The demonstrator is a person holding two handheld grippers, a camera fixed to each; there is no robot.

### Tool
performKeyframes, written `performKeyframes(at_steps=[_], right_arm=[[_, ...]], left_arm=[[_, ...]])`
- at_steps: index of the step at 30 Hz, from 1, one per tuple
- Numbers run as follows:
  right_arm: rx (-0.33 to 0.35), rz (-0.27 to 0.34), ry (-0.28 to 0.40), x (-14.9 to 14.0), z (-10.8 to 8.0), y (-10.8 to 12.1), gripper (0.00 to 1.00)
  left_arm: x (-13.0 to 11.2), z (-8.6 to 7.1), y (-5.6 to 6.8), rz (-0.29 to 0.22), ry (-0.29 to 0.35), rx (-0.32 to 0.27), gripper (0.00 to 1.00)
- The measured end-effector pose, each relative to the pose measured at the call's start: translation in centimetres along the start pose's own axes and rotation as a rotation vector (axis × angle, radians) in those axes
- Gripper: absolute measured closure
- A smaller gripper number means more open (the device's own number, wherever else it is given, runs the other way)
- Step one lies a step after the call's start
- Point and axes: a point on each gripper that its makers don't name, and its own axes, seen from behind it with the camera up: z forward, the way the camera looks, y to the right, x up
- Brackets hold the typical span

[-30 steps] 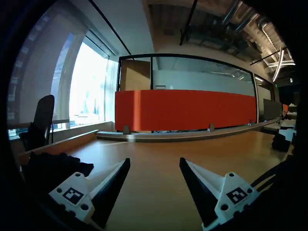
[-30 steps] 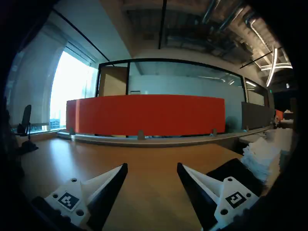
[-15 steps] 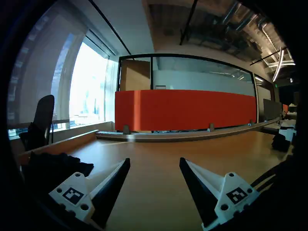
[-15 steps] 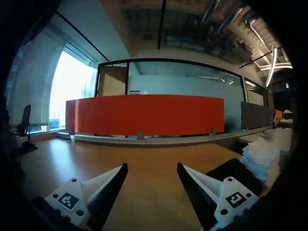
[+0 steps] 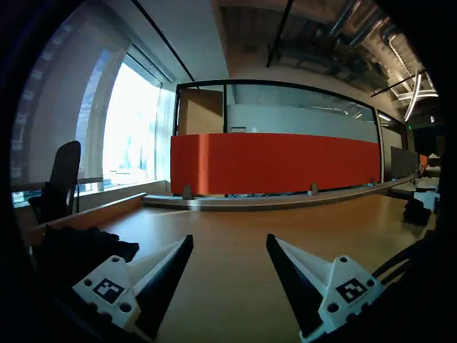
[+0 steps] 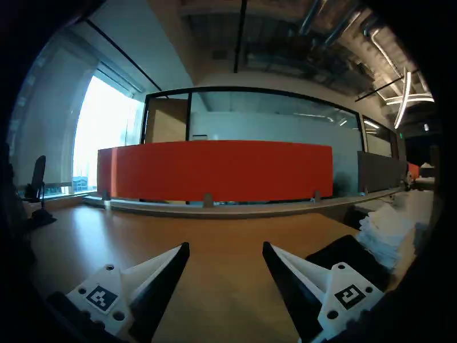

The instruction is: Fold towel

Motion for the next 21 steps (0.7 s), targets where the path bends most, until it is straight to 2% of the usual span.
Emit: performKeyframes(at_steps=[21], right_arm=[[0.000, 0.000, 0.000, 0.02, 0.02, 0.00, 0.01]], left_arm=[[0.11, -0.15, -0.04, 0.000, -0.001, 0.000, 0.05]])
